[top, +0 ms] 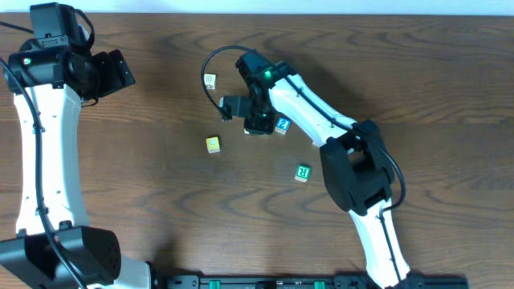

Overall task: Spell out Ai2
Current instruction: 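Lower the A block left of the I block and open the right gripper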

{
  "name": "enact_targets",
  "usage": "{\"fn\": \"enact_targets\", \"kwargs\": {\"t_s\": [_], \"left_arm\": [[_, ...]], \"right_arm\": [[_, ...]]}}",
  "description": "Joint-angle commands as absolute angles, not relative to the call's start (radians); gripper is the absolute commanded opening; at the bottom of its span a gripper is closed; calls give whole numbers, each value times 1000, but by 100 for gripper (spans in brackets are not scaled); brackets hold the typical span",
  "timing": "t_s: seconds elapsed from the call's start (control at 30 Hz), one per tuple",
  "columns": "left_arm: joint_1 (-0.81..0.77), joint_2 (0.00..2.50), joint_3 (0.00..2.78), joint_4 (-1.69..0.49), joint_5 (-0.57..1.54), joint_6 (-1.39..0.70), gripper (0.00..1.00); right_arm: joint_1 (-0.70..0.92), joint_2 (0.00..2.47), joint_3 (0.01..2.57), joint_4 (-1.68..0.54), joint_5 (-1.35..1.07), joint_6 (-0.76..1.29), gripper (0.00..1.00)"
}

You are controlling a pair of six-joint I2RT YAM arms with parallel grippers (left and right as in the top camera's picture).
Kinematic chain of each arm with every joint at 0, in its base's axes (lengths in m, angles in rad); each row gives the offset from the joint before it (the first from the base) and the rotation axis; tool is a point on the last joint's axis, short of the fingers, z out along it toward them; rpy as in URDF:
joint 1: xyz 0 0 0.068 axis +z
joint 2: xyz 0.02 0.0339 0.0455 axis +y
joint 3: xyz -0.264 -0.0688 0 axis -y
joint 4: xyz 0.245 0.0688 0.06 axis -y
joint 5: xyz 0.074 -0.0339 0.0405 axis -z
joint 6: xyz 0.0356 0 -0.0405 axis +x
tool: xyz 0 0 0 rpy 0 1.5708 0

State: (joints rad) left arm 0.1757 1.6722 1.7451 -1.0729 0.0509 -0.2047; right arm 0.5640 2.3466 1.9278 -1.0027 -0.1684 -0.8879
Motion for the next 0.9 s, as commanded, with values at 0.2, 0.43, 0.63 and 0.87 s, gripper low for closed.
{"fn": "enact_targets", "kwargs": {"t_s": [0.2,0.43,0.63,0.87], "left_arm": [[176,1680,1743,-1073,53,-194,96],[176,1680,1743,-1073,53,-194,95],[176,1680,1743,-1072,53,-194,95],[176,1680,1743,-1068,52,-179,96]], "right_arm": [[555,2358,1919,-1002,-183,-906,48],[555,2358,1919,-983,-164,-905,71],[555,2350,1935,-960,-163,-859,99],[558,2160,2019,-1029,-176,-789,99]]}}
